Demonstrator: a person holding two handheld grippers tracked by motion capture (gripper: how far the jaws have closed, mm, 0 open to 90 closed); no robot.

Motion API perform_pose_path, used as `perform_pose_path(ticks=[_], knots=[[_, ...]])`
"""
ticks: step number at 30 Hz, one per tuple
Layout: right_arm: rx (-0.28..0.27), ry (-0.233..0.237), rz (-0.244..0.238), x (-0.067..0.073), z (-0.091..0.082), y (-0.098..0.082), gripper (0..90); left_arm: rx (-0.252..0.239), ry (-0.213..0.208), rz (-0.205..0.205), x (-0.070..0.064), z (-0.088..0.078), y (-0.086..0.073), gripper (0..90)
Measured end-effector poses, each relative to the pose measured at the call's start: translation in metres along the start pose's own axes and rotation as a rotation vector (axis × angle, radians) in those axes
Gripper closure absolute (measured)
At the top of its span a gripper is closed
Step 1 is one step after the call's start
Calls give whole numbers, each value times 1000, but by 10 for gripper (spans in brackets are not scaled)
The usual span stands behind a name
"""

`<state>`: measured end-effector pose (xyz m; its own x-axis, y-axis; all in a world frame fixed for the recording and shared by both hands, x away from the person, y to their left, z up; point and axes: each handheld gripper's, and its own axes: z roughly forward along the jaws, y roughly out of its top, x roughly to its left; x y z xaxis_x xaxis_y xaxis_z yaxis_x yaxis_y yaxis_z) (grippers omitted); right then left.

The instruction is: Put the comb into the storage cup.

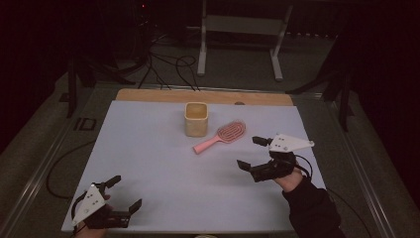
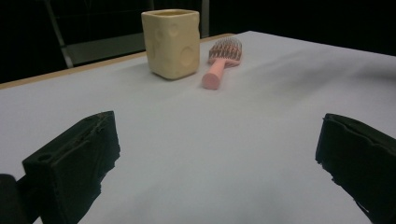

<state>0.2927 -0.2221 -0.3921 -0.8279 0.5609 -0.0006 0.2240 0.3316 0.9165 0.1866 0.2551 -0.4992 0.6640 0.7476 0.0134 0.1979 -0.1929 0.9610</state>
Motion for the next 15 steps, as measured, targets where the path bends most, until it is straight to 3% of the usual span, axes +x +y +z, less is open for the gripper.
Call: perform_pose_path(ticks=[15], knots=[[-6,28,-1,-5,35,26,74,0,0,-3,0,0,-1,4]])
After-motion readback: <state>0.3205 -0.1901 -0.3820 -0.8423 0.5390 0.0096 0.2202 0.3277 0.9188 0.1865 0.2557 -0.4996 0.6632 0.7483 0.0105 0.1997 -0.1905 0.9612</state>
